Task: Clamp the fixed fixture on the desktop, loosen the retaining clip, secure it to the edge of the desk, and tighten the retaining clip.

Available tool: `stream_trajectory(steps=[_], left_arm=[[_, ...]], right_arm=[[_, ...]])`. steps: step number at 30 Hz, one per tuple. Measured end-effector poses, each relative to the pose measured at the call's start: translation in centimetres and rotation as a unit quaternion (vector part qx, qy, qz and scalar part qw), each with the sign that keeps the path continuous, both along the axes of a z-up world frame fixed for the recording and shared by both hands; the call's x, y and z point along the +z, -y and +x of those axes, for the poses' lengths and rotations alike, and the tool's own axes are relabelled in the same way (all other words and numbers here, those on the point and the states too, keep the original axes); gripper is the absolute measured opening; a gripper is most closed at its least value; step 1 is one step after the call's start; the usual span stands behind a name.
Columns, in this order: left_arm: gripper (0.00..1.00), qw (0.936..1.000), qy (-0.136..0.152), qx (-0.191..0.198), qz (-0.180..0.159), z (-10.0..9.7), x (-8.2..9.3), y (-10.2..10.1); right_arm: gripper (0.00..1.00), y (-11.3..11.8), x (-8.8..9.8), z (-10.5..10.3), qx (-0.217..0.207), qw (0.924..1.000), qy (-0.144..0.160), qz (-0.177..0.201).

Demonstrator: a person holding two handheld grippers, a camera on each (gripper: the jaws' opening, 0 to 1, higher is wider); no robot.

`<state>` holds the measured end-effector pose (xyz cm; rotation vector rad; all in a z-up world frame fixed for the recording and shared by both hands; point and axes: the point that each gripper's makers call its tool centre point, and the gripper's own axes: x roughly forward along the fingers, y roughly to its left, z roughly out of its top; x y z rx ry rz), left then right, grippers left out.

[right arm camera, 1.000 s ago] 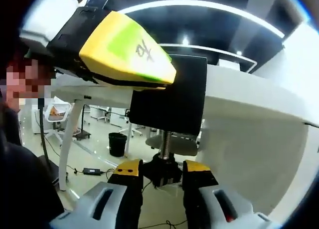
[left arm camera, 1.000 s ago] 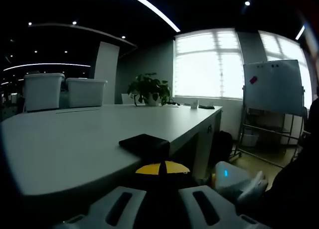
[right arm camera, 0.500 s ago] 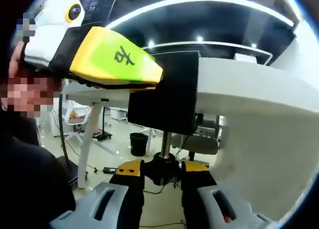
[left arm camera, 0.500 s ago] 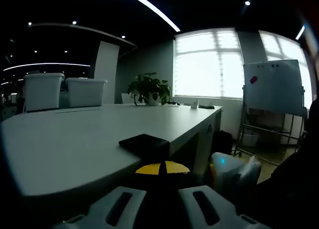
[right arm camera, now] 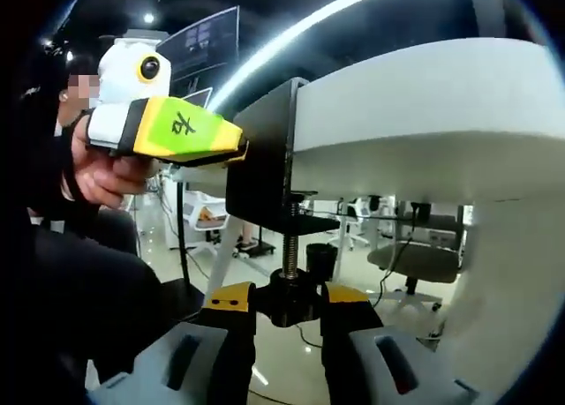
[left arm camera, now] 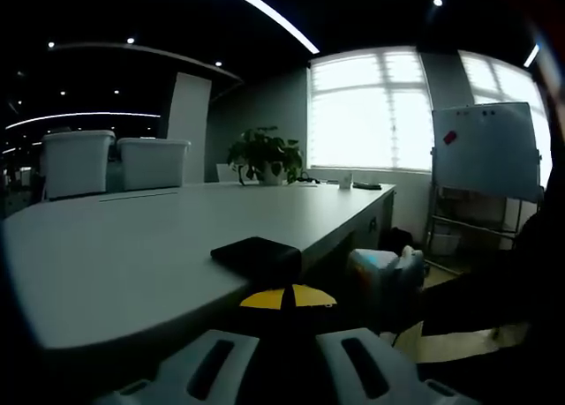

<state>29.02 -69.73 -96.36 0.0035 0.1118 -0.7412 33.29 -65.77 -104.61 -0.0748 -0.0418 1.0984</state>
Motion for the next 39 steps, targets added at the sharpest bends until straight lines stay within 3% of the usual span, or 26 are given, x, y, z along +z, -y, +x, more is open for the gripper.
stream_trajectory(steps=[5, 12, 21, 25, 27, 31, 34, 36, 39], left_arm=[[0.01, 0.9998, 0.006, 0.005, 0.016, 0.0, 0.0, 0.2], [0.01, 0.9999, 0.000, 0.010, 0.012, 0.0, 0.0, 0.2], [0.01, 0.9999, -0.006, 0.011, 0.003, 0.0, -0.1, 0.1], [0.01, 0.9999, -0.006, 0.010, 0.003, 0.0, -0.1, 0.2], [0.01, 0.9999, -0.007, 0.010, 0.001, -0.1, -0.1, 0.3], [0.01, 0.9999, -0.010, 0.009, -0.003, -0.2, 0.0, 0.3], [0.01, 0.9999, -0.011, 0.007, -0.006, -0.2, 0.0, 0.3], [0.01, 0.9999, -0.009, 0.004, -0.004, -0.2, -0.2, 0.5], [0.01, 1.0000, -0.009, 0.001, -0.003, -0.2, -0.3, 0.5]], right_arm=[[0.27, -0.1, 0.0, -0.1, 0.033, 0.9992, -0.011, 0.020], [0.27, -0.2, -0.1, -0.2, 0.072, 0.9959, -0.034, 0.042], [0.27, -0.3, -0.1, -0.2, 0.068, 0.9965, -0.029, 0.038], [0.28, -0.1, -0.1, 0.0, 0.042, 0.9979, -0.030, 0.038], [0.32, 0.3, -0.5, 0.5, 0.006, 0.9985, -0.040, 0.037], [0.36, 0.6, -1.7, 0.6, -0.041, 0.9989, -0.023, 0.009], [0.43, 1.0, -1.7, 0.4, -0.080, 0.9953, -0.040, 0.036], [0.50, 1.3, -2.1, 0.4, -0.121, 0.9919, -0.027, 0.029], [0.48, 1.9, -2.3, 0.2, -0.176, 0.9835, -0.025, 0.035]])
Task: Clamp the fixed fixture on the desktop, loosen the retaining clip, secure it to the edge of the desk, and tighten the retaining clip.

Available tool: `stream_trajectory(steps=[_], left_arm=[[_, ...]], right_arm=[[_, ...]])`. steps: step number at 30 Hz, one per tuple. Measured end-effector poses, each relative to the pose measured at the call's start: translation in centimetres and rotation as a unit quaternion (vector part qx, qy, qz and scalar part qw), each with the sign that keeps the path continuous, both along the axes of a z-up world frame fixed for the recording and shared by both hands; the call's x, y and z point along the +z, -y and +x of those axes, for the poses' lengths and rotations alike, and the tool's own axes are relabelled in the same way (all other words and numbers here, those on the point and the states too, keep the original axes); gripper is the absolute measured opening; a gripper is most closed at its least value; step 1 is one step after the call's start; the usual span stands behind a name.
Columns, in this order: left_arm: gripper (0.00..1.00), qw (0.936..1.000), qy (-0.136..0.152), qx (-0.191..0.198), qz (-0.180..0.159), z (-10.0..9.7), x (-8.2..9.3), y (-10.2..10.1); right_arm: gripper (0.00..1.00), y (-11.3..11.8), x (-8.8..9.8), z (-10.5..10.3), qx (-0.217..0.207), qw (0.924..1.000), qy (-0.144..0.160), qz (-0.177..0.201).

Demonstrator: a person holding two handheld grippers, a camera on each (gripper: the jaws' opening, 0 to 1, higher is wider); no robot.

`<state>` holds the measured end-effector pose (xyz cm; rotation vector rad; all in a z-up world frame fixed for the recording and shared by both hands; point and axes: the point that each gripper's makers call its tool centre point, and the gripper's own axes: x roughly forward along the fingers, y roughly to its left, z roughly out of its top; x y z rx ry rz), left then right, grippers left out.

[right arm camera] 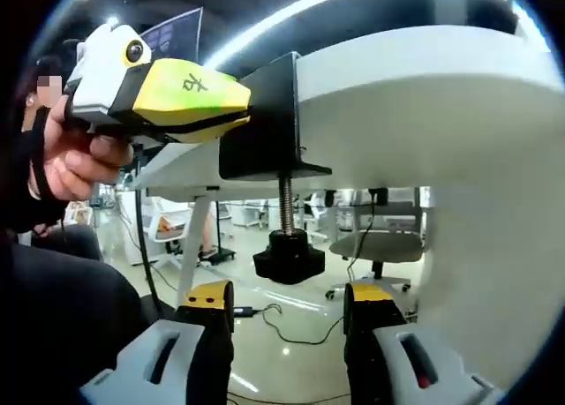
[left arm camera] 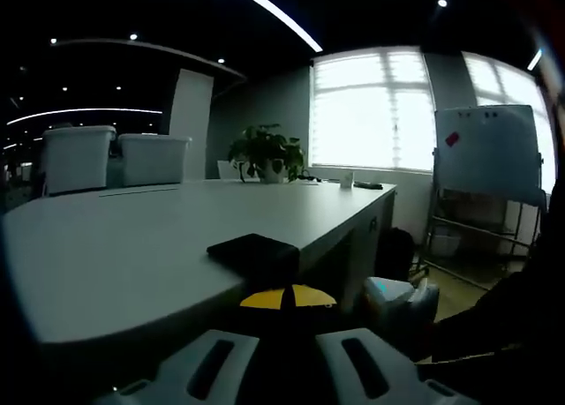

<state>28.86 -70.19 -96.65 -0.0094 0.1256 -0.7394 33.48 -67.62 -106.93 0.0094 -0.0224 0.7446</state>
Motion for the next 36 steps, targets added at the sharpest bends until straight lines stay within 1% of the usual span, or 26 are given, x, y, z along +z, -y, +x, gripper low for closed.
stream_trajectory(steps=[2, 3, 4, 5, 6, 8, 10, 14, 18, 22, 24, 26, 29, 30, 32, 34, 36], left_arm=[[0.01, 1.0000, -0.001, 0.000, -0.002, 0.1, 0.0, -0.1], [0.01, 1.0000, 0.000, 0.000, -0.004, 0.0, 0.0, 0.0], [0.01, 1.0000, 0.002, -0.001, -0.004, 0.0, 0.0, 0.0], [0.01, 1.0000, 0.002, -0.001, -0.007, 0.1, 0.0, 0.0], [0.01, 0.9999, 0.000, -0.001, -0.010, 0.2, 0.0, 0.0], [0.01, 0.9999, 0.000, -0.002, -0.012, 0.3, 0.0, 0.1], [0.01, 1.0000, 0.003, -0.003, -0.007, 0.3, 0.0, 0.1], [0.01, 0.9999, 0.004, -0.003, -0.013, 0.3, 0.0, 0.0], [0.01, 0.9999, 0.004, -0.004, -0.011, 0.2, 0.1, 0.2], [0.01, 1.0000, 0.004, -0.005, -0.005, 0.1, 0.1, 0.2], [0.01, 1.0000, 0.004, -0.004, -0.005, 0.0, 0.1, 0.2], [0.01, 1.0000, 0.005, -0.003, -0.003, -0.1, 0.1, 0.2], [0.01, 1.0000, 0.005, -0.002, -0.003, -0.1, 0.1, 0.3], [0.01, 1.0000, 0.005, -0.003, -0.002, -0.1, 0.1, 0.3], [0.01, 1.0000, 0.005, -0.003, -0.002, 0.0, 0.1, 0.3], [0.01, 1.0000, 0.006, -0.004, 0.001, 0.1, 0.1, 0.3], [0.01, 1.0000, 0.005, -0.005, 0.000, 0.2, 0.0, 0.3]], right_arm=[[0.49, -0.1, -0.5, 0.4, -0.024, 0.9992, -0.007, -0.031], [0.48, 0.1, 0.2, 0.7, -0.049, 0.9984, 0.004, -0.029], [0.48, 0.4, 0.9, 1.0, -0.078, 0.9969, 0.004, -0.015], [0.48, 0.3, 1.7, 0.8, -0.090, 0.9958, 0.012, -0.004], [0.48, 0.4, 1.7, 0.5, -0.102, 0.9946, 0.014, -0.008], [0.48, 0.3, 1.5, -0.2, -0.109, 0.9940, 0.006, -0.010], [0.48, 0.7, 1.4, -0.6, -0.127, 0.9918, 0.007, -0.012], [0.48, 1.1, 1.4, -0.5, -0.158, 0.9874, 0.001, -0.009], [0.48, 0.9, 1.1, 0.1, -0.170, 0.9852, -0.002, -0.019], [0.48, 0.1, 1.6, 0.5, -0.168, 0.9857, -0.001, -0.013], [0.48, 0.0, 1.6, 0.9, -0.170, 0.9853, 0.002, -0.018], [0.48, -0.1, 1.4, 1.3, -0.171, 0.9851, -0.002, -0.021], [0.45, -0.2, 1.6, 1.5, -0.172, 0.9848, 0.001, -0.024], [0.44, -0.2, 1.6, 1.6, -0.174, 0.9843, 0.003, -0.029], [0.35, 0.0, 1.4, 1.7, -0.178, 0.9833, 0.003, -0.041], [0.30, 0.3, 1.4, 1.8, -0.185, 0.9816, 0.004, -0.048], [0.29, 0.5, 1.4, 1.9, -0.185, 0.9817, 0.001, -0.044]])
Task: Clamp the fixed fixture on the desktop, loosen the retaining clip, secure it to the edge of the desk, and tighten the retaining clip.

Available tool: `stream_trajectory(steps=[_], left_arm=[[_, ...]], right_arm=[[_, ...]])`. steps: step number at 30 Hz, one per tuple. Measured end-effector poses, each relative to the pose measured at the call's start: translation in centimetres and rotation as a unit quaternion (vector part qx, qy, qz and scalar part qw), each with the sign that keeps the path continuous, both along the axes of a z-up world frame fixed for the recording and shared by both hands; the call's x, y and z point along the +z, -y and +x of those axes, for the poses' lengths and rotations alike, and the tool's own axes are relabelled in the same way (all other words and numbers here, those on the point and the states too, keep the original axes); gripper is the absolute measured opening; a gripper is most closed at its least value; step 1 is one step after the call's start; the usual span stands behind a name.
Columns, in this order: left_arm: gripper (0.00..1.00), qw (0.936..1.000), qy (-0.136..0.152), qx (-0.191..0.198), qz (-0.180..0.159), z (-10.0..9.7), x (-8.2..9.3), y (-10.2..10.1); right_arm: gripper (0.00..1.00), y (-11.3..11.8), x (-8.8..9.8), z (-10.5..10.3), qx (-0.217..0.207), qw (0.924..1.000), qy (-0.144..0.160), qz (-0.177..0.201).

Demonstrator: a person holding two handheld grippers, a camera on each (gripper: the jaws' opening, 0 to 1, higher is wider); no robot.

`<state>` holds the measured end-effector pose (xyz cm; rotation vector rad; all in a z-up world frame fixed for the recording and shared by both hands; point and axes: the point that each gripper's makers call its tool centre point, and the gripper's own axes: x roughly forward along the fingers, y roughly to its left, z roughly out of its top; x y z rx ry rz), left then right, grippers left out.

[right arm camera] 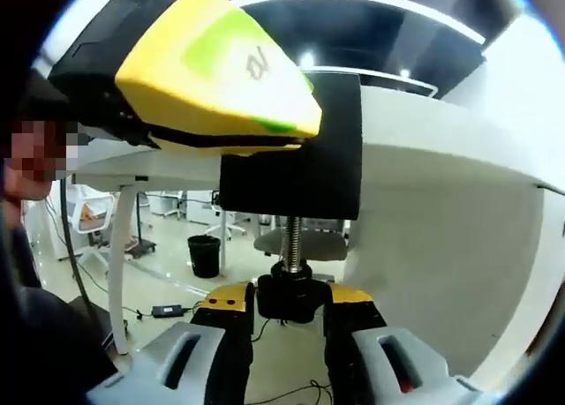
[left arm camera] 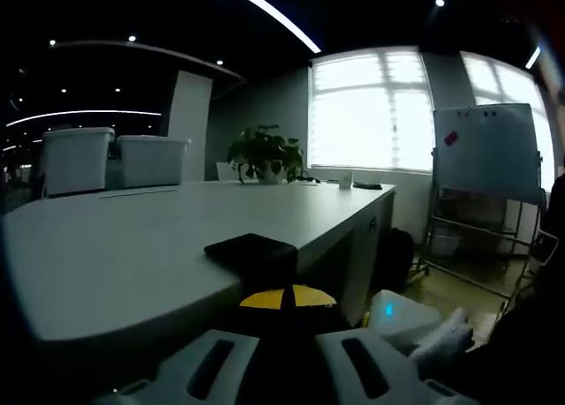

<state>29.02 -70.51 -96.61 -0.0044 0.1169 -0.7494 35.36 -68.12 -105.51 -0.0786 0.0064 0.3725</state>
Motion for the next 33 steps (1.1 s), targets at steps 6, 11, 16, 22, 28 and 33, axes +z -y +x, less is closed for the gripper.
stream_trajectory(steps=[6, 11, 16, 22, 28, 33], left_arm=[[0.01, 1.0000, 0.000, -0.002, -0.003, 0.0, -0.1, 0.1], [0.01, 1.0000, 0.000, -0.003, -0.003, -0.1, -0.1, 0.1], [0.01, 1.0000, -0.001, -0.002, -0.007, -0.2, 0.0, 0.1], [0.01, 1.0000, -0.001, -0.002, -0.002, -0.2, -0.1, 0.0], [0.01, 1.0000, -0.002, 0.001, -0.001, -0.2, -0.2, 0.0], [0.01, 1.0000, 0.000, 0.000, 0.009, -0.2, -0.1, 0.2]], right_arm=[[0.26, 0.0, -0.1, 0.2, 0.016, 0.9997, -0.004, -0.020], [0.26, -0.6, -0.1, -0.3, 0.085, 0.9962, -0.007, -0.019], [0.25, -1.3, -0.1, -0.4, 0.173, 0.9847, -0.017, 0.005], [0.25, -1.9, 0.1, -1.0, 0.269, 0.9631, -0.006, 0.007], [0.25, -2.5, 0.3, -1.5, 0.338, 0.9405, -0.010, 0.035], [0.25, -2.7, 0.3, -1.6, 0.377, 0.9247, -0.016, 0.053]])
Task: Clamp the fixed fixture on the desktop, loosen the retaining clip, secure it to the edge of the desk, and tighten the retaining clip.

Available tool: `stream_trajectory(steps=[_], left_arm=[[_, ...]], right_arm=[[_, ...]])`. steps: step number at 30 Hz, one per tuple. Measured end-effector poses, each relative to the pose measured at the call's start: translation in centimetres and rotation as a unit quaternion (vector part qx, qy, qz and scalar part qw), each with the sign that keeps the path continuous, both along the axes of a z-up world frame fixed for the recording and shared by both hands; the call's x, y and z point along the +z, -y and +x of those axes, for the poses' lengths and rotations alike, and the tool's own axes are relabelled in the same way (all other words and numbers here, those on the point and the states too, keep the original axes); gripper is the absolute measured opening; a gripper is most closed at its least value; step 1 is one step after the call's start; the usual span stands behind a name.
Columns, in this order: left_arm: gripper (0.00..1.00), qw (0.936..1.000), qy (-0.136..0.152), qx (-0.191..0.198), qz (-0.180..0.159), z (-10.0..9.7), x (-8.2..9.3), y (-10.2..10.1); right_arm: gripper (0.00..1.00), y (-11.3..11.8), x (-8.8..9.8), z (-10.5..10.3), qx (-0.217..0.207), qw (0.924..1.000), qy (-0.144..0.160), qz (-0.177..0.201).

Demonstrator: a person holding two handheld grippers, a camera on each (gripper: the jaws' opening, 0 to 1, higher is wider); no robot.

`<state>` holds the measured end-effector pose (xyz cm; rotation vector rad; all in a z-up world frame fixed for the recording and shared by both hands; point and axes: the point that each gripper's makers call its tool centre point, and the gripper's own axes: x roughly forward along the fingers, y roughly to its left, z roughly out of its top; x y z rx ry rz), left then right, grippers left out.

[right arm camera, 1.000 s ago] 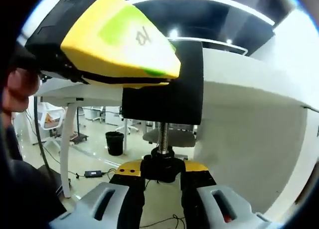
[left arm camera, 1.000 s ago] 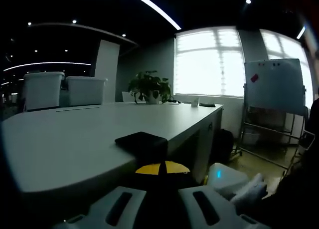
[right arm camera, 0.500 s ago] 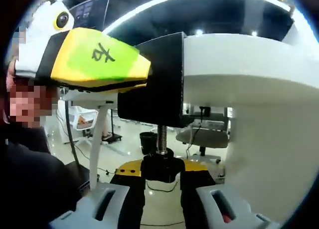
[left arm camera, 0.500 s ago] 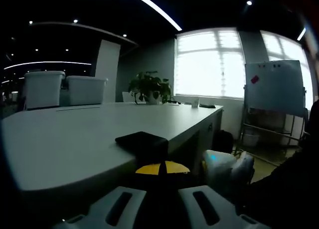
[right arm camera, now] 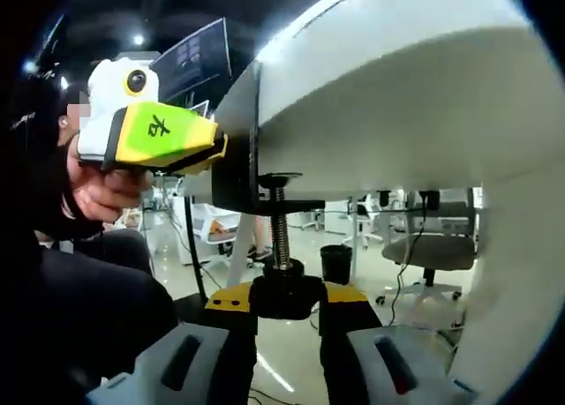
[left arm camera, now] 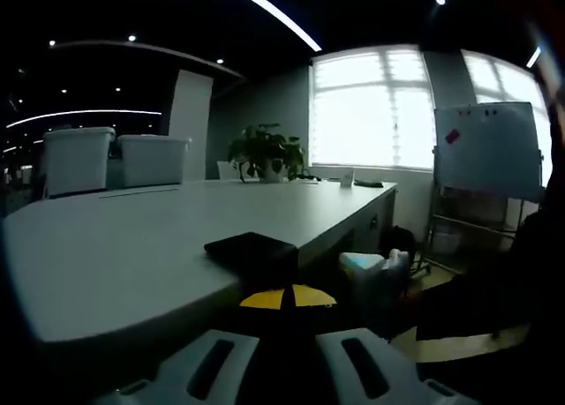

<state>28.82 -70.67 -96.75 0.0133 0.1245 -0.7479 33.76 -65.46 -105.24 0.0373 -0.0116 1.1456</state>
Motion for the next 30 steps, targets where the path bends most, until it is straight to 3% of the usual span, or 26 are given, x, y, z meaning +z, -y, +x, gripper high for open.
stream_trajectory(steps=[5, 7, 9, 10, 11, 19, 21, 25, 28, 30], left_arm=[[0.01, 1.0000, -0.001, 0.002, 0.003, 0.0, -0.1, 0.0], [0.01, 1.0000, -0.002, 0.001, 0.005, 0.1, -0.1, 0.0], [0.01, 0.9999, -0.004, 0.003, 0.014, 0.3, -0.4, 0.0], [0.01, 0.9999, -0.004, 0.001, 0.014, 0.3, -0.6, 0.0], [0.01, 0.9999, -0.002, 0.001, 0.014, 0.3, -0.6, 0.0], [0.01, 0.9999, -0.005, 0.000, 0.010, 0.0, -0.6, 0.3], [0.01, 1.0000, -0.004, 0.000, 0.008, 0.0, -0.6, 0.3], [0.01, 1.0000, 0.001, 0.000, -0.003, 0.1, 0.0, 0.2], [0.01, 1.0000, 0.001, -0.005, -0.009, 0.2, 0.1, 0.2], [0.01, 0.9999, 0.001, -0.006, -0.009, 0.4, 0.1, 0.0]], right_arm=[[0.25, -0.1, -0.1, -0.2, 0.034, 0.9992, -0.016, 0.012], [0.03, -0.3, -0.4, -0.7, 0.055, 0.9974, -0.043, 0.016], [0.01, -0.3, -1.0, -0.2, 0.040, 0.9989, -0.023, -0.008], [0.01, -0.2, -1.1, 0.1, 0.033, 0.9992, 0.001, -0.023], [0.01, -0.4, -1.2, 0.0, 0.030, 0.9993, -0.008, -0.019], [0.20, -0.1, -2.0, -0.3, 0.011, 0.9996, -0.018, -0.019], [0.25, 0.4, -2.0, 0.3, -0.022, 0.9994, -0.006, -0.026], [0.32, 1.4, -1.3, 1.1, -0.082, 0.9952, -0.040, 0.036], [0.45, 2.0, -1.6, 1.4, -0.124, 0.9891, -0.052, 0.060], [0.47, 2.3, -1.7, 1.4, -0.150, 0.9824, -0.074, 0.084]])
